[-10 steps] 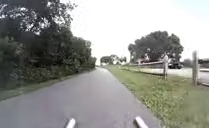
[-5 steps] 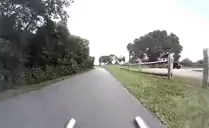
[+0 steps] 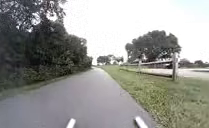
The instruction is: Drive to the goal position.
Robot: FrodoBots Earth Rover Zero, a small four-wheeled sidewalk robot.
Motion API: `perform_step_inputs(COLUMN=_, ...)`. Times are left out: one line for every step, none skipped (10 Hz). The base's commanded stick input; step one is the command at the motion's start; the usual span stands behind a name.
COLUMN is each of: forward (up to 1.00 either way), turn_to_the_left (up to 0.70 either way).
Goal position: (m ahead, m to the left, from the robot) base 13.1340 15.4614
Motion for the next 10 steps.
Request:
perform_step_inputs(forward=0.70, turn_to_the_left=0.00)
perform_step_inputs(forward=0.70, turn_to_the_left=0.00)
perform_step_inputs(forward=0.70, turn_to_the_left=0.00)
perform_step_inputs(forward=0.70, turn_to_the_left=0.00)
perform_step_inputs(forward=0.70, turn_to_the_left=0.00)
perform_step_inputs(forward=0.70, turn_to_the_left=0.14)
perform_step_inputs(forward=0.70, turn_to_the_left=0.14)
perform_step_inputs(forward=0.70, turn_to_the_left=0.14)
perform_step_inputs(forward=0.70, turn_to_the_left=0.14)
perform_step_inputs(forward=0.70, turn_to_the_left=0.14)
